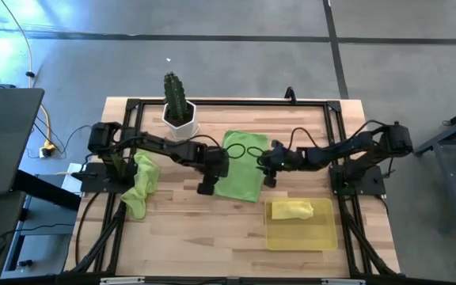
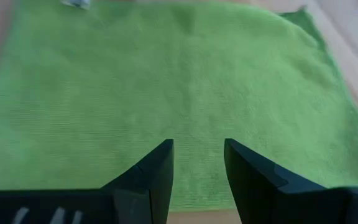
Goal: Roll microfiber towels into tight, uniform cylinder then place into a basket
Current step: Fold the green towel
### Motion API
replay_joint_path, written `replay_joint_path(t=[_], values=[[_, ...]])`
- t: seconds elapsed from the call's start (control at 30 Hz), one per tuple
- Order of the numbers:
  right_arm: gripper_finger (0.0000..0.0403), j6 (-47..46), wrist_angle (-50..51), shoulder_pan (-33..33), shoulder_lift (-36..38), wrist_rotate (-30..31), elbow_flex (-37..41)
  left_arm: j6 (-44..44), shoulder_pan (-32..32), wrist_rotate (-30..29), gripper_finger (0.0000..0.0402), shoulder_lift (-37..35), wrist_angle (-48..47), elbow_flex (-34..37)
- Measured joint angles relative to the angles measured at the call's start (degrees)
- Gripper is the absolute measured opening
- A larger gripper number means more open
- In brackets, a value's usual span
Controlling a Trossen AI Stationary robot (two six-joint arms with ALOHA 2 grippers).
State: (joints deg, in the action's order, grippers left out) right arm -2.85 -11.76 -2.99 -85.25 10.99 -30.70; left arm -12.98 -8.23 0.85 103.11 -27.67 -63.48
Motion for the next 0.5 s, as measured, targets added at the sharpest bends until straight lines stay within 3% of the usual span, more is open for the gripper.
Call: replay_joint_path(t=[0.1, 0.4, 0.5], values=[[0.0133, -0.02, -0.13, 0.61, -1.81, 3.45, 0.00, 0.85, -0.15, -0.04, 0.0126, 0.76, 0.22, 0.12], [0.0133, -1.17, -0.30, -2.44, -6.17, 3.34, -0.04, 1.36, -0.02, -0.24, 0.0126, 3.54, 3.95, 1.97], [0.0133, 0.48, -1.93, -4.46, -7.89, 3.98, -0.04, 1.91, -0.39, -2.80, 0.0126, 3.54, 5.36, 1.95]])
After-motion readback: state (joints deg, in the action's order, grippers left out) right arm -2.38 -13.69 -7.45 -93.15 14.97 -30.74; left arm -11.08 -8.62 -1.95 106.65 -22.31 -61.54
